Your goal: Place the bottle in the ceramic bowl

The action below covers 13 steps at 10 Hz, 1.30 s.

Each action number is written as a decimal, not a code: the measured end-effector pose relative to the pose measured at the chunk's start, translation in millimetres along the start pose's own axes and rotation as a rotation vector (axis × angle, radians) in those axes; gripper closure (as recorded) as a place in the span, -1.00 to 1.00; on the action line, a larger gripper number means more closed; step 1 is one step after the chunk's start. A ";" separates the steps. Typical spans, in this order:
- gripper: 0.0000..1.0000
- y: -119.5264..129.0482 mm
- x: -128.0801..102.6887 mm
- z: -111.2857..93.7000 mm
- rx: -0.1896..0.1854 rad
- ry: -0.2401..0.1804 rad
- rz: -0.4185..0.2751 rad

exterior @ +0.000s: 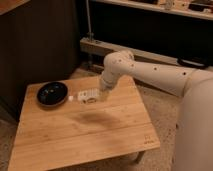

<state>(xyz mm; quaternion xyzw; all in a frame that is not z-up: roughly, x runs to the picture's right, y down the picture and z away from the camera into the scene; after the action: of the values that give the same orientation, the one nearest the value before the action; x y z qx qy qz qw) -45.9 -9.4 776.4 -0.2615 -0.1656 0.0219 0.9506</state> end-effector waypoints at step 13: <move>1.00 -68.5 -155.4 104.2 -0.061 -0.061 -0.186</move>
<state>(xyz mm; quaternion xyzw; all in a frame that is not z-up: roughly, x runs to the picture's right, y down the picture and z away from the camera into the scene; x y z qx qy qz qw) -229.7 -37.3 848.0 -0.2733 -0.2186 -0.0634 0.9346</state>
